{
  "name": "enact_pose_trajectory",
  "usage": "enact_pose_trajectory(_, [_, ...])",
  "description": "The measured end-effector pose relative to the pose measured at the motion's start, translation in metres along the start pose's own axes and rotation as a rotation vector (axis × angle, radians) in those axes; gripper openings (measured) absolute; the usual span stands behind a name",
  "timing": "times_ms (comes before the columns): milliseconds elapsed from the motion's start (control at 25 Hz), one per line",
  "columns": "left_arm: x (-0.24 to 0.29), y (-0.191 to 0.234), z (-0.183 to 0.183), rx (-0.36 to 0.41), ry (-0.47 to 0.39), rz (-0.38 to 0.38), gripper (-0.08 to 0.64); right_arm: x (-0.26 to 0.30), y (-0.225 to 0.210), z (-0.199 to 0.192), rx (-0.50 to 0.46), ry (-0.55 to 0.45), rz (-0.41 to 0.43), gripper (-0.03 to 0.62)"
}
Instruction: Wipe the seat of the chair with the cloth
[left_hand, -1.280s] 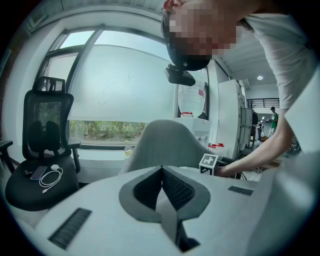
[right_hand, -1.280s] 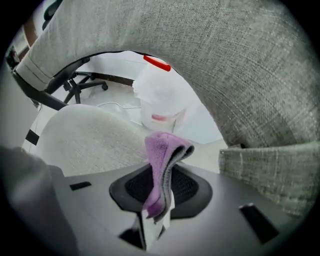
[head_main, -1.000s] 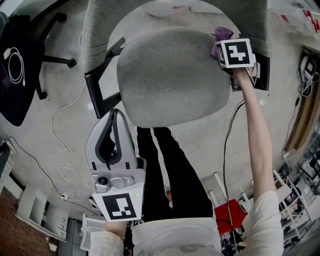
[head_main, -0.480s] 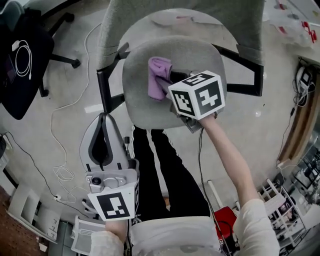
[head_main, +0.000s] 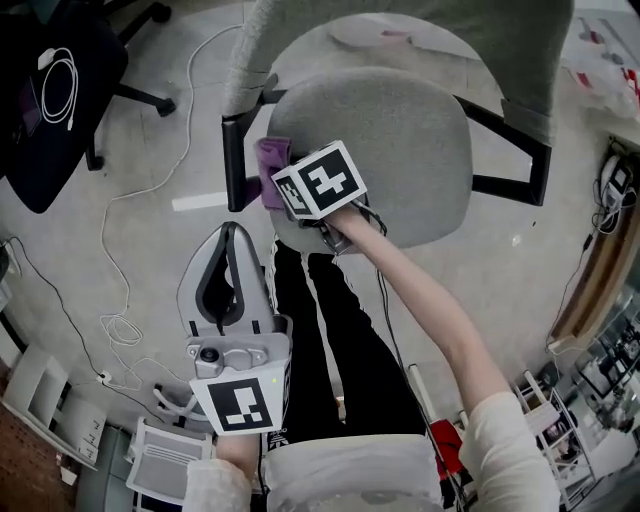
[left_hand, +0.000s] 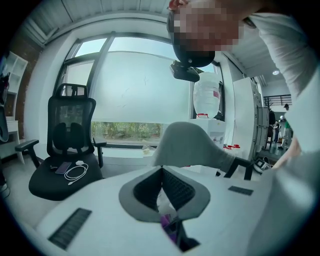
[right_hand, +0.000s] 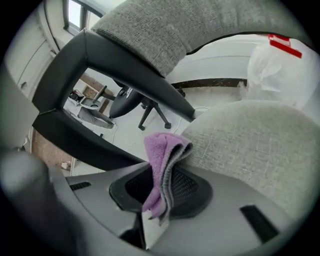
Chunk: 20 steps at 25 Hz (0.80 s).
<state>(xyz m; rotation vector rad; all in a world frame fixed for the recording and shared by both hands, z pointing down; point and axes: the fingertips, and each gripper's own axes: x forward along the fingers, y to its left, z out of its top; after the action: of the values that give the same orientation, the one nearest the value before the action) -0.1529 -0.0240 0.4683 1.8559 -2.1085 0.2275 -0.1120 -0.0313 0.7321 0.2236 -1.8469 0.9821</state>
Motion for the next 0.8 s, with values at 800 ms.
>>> enact_pose_trajectory(800, [0.016,-0.026,0.009,0.037,-0.003,-0.098,0.012,-0.107,-0.149,-0.056,0.06,-0.005,-0.281,0.087])
